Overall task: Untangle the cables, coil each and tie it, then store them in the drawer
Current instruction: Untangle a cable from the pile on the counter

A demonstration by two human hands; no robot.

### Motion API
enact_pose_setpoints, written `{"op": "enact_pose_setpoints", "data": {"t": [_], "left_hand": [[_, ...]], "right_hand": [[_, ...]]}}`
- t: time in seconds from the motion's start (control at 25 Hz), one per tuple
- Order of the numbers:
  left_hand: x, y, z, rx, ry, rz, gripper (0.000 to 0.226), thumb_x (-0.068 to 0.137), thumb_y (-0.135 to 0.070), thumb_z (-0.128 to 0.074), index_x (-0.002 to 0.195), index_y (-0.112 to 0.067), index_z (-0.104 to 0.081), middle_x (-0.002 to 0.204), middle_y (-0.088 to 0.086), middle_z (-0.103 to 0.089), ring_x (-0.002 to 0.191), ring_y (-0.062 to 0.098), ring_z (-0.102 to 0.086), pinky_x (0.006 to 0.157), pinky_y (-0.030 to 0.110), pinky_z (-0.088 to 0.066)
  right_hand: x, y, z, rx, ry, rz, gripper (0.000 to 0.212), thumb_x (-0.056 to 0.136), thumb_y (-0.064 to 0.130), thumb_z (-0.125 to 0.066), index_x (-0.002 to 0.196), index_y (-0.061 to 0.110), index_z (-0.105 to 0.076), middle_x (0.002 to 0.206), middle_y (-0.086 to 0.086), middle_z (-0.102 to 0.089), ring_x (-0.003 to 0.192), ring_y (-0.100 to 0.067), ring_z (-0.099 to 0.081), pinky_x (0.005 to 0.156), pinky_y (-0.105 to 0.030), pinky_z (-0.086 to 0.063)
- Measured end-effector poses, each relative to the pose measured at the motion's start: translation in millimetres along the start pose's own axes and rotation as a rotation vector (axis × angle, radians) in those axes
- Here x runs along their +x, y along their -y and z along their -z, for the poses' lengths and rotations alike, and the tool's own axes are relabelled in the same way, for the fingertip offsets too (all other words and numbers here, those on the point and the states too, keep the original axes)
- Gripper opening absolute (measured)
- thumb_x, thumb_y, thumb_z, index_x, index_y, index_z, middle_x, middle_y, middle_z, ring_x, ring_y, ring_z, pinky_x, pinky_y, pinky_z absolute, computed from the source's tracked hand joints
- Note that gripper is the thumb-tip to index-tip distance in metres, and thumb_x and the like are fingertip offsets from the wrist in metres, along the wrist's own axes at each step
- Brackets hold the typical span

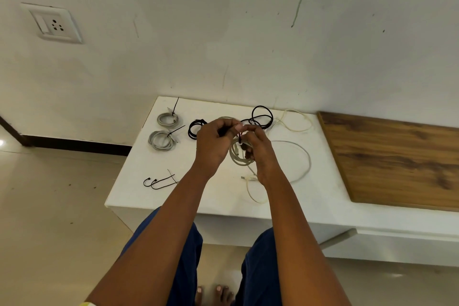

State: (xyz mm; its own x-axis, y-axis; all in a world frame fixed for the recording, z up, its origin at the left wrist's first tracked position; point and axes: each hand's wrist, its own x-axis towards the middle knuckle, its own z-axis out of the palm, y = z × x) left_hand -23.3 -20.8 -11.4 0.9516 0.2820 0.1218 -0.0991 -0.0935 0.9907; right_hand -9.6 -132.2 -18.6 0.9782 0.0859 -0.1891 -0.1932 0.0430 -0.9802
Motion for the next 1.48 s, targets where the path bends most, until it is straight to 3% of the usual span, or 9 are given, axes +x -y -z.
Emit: {"op": "enact_pose_setpoints", "data": {"t": [0.2,0.52,0.72,0.84,0.96,1.04,1.12,1.32,1.48], "left_hand": [[7.6,4.8,4.5,-0.122,-0.097,0.11,0.006,0.086,-0.014,-0.067,0.086,-0.02,-0.069,0.075,-0.008,-0.067,0.071,0.004,-0.061,0.072,0.018,-0.047],[4.8,6.2,2.1,-0.225,-0.083,0.09,0.013,0.085,-0.005,-0.066,0.081,-0.018,-0.068,0.072,-0.003,-0.068,0.059,-0.002,-0.063,0.062,0.011,-0.049],[4.6,13.6,7.7,-0.215,-0.031,0.133,0.012,0.084,-0.006,-0.067,0.08,-0.017,-0.068,0.062,-0.011,-0.068,0.059,0.0,-0.064,0.063,0.012,-0.049],[7.3,20.0,13.6,-0.203,-0.002,0.197,0.007,0.086,-0.011,-0.067,0.089,-0.018,-0.068,0.084,-0.003,-0.07,0.082,0.01,-0.064,0.083,0.025,-0.051],[16.1,24.4,21.3,-0.095,-0.04,0.309,0.007,0.093,-0.026,-0.057,0.097,-0.023,-0.062,0.101,0.001,-0.064,0.095,0.016,-0.057,0.092,0.034,-0.046],[22.1,31.7,34.0,0.086,-0.029,0.464,0.016,0.093,-0.032,-0.053,0.103,-0.02,-0.058,0.101,0.001,-0.058,0.098,0.021,-0.055,0.089,0.036,-0.046],[23.2,35.8,46.5,0.035,0.025,0.677,0.018,0.088,-0.027,-0.058,0.1,-0.013,-0.059,0.094,0.003,-0.057,0.084,0.023,-0.056,0.076,0.033,-0.05],[33.0,50.0,68.5,-0.075,-0.122,0.727,0.009,0.078,0.002,-0.063,0.073,-0.003,-0.059,0.073,0.01,-0.057,0.059,0.016,-0.054,0.047,0.016,-0.051],[41.7,70.0,81.9,0.117,-0.21,0.579,0.021,0.076,0.0,-0.071,0.097,-0.001,-0.068,0.081,0.012,-0.063,0.067,0.018,-0.057,0.071,0.029,-0.055]], "right_hand": [[-3.0,-2.7,-7.2,0.015,0.049,0.026,0.021,0.09,0.014,-0.046,0.074,0.021,-0.059,0.064,0.012,-0.059,0.05,0.001,-0.047,0.053,-0.019,-0.03],[1.5,-11.5,-13.7,-0.173,-0.046,0.112,0.025,0.089,0.027,-0.052,0.066,0.03,-0.06,0.062,0.019,-0.06,0.056,0.005,-0.049,0.064,-0.023,-0.036],[4.4,-20.3,-21.1,-0.295,-0.046,0.046,0.029,0.09,0.03,-0.047,0.065,0.035,-0.061,0.067,0.016,-0.061,0.07,-0.008,-0.051,0.07,-0.029,-0.041],[5.9,-28.0,-28.6,-0.066,-0.046,-0.125,0.01,0.091,0.019,-0.046,0.084,0.017,-0.054,0.072,0.005,-0.054,0.063,-0.009,-0.045,0.057,-0.021,-0.035],[11.2,-29.4,-36.4,0.338,-0.098,-0.373,0.018,0.085,0.01,-0.04,0.069,0.014,-0.046,0.057,0.003,-0.042,0.048,-0.011,-0.031,0.052,-0.022,-0.029],[17.2,-33.4,-42.7,0.559,-0.115,-0.455,0.022,0.084,0.007,-0.037,0.064,0.014,-0.042,0.051,0.003,-0.04,0.046,-0.011,-0.03,0.056,-0.023,-0.029],[20.2,-37.7,-51.9,0.69,-0.115,-0.488,0.024,0.087,0.006,-0.036,0.064,0.012,-0.04,0.055,0.001,-0.039,0.047,-0.012,-0.033,0.057,-0.023,-0.032],[26.5,-48.8,-83.7,0.75,-0.171,-0.542,0.014,0.089,0.001,-0.042,0.078,0.002,-0.05,0.078,-0.011,-0.05,0.066,-0.02,-0.05,0.062,-0.033,-0.046],[32.3,-67.3,-101.4,0.317,-0.224,-0.45,0.026,0.088,0.003,-0.055,0.114,0.004,-0.059,0.099,-0.012,-0.059,0.075,-0.018,-0.054,0.068,-0.031,-0.051]]}}
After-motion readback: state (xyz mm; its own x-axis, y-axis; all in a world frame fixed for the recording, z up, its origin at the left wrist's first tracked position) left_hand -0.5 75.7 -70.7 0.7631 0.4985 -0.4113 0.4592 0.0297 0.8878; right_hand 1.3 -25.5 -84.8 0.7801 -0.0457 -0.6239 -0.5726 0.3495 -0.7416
